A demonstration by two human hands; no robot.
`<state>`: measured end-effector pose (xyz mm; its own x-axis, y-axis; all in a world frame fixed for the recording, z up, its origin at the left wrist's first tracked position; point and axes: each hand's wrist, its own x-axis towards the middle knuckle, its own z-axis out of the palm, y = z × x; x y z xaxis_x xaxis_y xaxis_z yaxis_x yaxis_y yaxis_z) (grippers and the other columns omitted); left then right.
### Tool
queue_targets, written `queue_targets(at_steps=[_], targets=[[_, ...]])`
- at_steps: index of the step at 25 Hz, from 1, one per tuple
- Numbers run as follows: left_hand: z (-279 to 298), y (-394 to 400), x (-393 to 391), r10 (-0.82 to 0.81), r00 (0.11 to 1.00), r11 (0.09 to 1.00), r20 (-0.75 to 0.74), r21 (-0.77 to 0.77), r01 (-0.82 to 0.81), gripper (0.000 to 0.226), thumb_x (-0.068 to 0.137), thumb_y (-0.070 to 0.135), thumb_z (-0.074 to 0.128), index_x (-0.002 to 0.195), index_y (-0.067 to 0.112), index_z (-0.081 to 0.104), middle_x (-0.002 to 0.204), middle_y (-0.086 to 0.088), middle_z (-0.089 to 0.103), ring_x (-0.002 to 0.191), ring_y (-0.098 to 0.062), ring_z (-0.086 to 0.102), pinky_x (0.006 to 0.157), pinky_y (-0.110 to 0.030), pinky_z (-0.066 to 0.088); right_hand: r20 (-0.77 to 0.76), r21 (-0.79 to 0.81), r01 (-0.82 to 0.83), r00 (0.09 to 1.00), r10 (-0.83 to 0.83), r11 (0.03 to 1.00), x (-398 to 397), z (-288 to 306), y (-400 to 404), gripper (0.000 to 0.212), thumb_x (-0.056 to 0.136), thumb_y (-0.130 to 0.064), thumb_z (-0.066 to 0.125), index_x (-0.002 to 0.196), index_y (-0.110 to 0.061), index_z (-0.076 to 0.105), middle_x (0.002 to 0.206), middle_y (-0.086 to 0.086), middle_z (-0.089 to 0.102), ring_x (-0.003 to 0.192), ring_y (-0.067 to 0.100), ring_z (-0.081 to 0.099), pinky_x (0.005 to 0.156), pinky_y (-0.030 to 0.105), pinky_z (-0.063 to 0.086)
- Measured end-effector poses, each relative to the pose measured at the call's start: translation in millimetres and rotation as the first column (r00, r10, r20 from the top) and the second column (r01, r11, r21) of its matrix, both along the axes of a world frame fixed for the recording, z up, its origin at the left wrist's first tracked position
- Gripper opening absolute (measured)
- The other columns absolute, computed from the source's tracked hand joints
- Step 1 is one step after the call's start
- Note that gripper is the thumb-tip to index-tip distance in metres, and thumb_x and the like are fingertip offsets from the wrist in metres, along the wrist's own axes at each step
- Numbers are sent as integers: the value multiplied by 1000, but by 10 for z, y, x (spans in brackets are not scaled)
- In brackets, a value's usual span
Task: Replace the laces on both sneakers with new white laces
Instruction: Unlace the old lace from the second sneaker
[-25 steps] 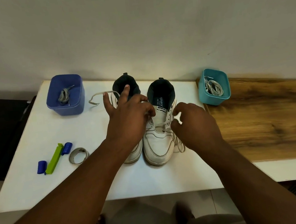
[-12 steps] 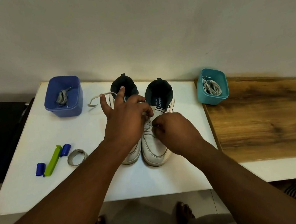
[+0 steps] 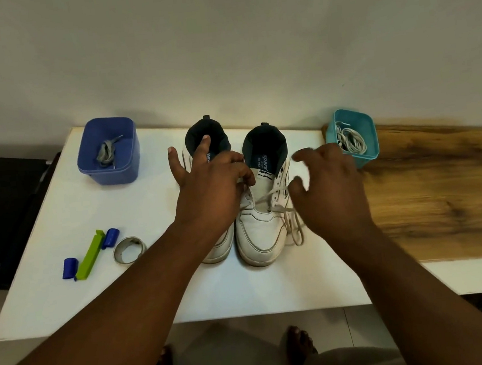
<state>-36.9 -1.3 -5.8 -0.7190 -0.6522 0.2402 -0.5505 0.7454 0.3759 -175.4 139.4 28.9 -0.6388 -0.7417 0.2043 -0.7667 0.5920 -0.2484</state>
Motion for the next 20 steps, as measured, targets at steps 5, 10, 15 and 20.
queue_targets(at_steps=[5,10,15,20], targets=[[36,7,-3,21,998,1000,65,1,-21,11,94,40,65,100,45,72,142,17,56,154,-28,18,115,-68,-6,76,245,-225,974,213,943,251,-241,-155,15,96,-31,65,104,-35,78,166,3,31,157,33,8,121,51,8],[31,1,3,20,999,1000,49,8,-20,13,95,37,64,99,46,72,138,19,58,153,-28,19,114,-67,-6,-51,-107,112,992,-118,988,-53,-94,-27,15,91,-33,60,100,-27,70,148,7,50,145,35,33,117,57,23],[51,22,-6,24,998,1000,51,8,-25,12,93,35,67,96,46,72,136,19,59,152,-29,22,115,-70,-3,48,-63,106,993,-104,992,-30,-78,-22,35,91,-36,63,126,-36,63,161,10,31,153,39,16,121,63,14],[56,9,6,28,998,999,62,22,-29,12,95,37,65,100,45,72,141,18,56,154,-28,18,115,-67,-7,17,173,-197,980,197,965,211,-250,-160,9,95,-36,67,99,-37,76,168,5,27,158,38,1,122,59,-5]])
